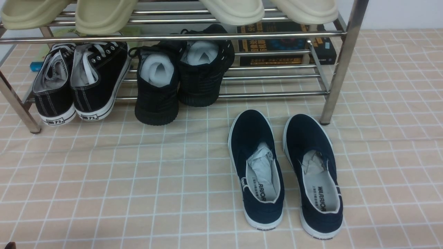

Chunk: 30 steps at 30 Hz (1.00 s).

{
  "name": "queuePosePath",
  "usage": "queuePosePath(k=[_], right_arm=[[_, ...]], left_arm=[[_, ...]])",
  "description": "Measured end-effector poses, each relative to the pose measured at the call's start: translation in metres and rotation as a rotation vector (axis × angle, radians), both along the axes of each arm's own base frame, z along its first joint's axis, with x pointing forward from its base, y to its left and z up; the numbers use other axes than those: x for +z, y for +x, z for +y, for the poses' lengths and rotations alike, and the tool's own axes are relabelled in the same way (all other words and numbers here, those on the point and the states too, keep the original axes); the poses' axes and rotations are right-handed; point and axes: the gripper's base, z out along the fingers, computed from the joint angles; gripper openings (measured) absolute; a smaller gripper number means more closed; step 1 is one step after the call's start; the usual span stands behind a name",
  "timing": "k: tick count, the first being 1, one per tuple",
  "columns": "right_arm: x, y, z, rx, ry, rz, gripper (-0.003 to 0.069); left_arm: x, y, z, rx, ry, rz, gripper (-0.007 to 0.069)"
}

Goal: Take the shoes off the shelf from the light coffee tablecloth by hand.

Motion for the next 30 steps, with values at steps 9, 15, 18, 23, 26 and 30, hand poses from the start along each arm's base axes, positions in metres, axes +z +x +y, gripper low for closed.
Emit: queuePosePath(k=[9,15,18,23,26,30], right_arm=[[0.0,0.0,0.0,0.0,0.0,0.0,0.0078],[0.0001,0.0,0.0,0.0,0.0,0.0,0.0087],[0.0001,0.0,0.0,0.0,0.0,0.0,0.0092],[0.0002,-0.0001,0.0,0.0,0.0,0.001,0.0098],[0.0002,-0.0001,0.0,0.0,0.0,0.001,0.0101],[0.0002,-0.0001,0.0,0.0,0.0,0.001,0.0105]], left_arm=[[0.0,0.0,0.0,0.0,0.0,0.0,0.0239],[0.0,0.0,0.0,0.0,0.0,0.0,0.024],[0.0,0.0,0.0,0.0,0.0,0.0,0.024],[0.0,0.0,0.0,0.0,0.0,0.0,0.024],[0.0,0.0,0.0,0.0,0.0,0.0,0.024],[0.0,0.0,0.0,0.0,0.0,0.0,0.024]])
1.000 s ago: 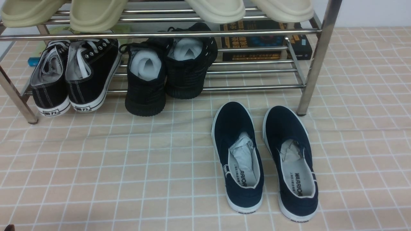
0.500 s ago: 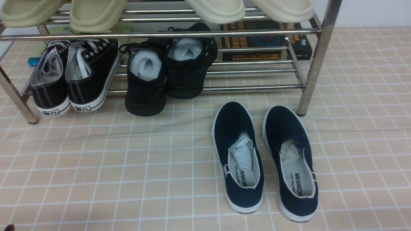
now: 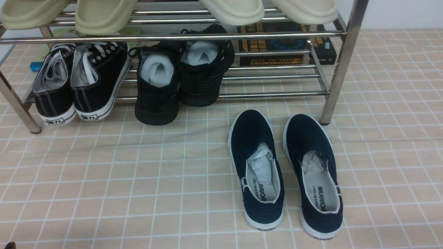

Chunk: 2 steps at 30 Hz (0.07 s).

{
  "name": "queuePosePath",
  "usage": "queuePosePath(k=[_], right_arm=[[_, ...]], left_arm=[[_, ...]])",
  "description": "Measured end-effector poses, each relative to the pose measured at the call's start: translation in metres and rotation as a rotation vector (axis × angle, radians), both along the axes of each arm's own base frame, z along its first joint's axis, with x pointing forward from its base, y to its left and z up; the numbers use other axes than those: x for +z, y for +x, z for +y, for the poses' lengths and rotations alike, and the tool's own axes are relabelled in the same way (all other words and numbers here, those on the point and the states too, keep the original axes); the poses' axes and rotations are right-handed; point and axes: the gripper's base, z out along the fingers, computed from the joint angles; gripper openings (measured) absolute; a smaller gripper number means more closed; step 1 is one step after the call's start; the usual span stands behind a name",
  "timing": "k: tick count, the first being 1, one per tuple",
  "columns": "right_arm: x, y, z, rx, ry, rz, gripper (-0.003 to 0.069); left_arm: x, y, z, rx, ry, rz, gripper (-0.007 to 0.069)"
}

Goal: Take the shoes off the shelf from the light coffee tablecloth by hand.

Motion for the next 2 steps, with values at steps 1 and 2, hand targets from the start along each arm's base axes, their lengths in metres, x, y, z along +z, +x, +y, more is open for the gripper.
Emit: queuePosePath(k=[1,2], right_arm=[[0.0,0.0,0.0,0.0,0.0,0.0,0.0105],[0.0,0.0,0.0,0.0,0.0,0.0,0.0105]], left_arm=[[0.0,0.0,0.0,0.0,0.0,0.0,0.024],[0.0,0.0,0.0,0.0,0.0,0.0,0.024]])
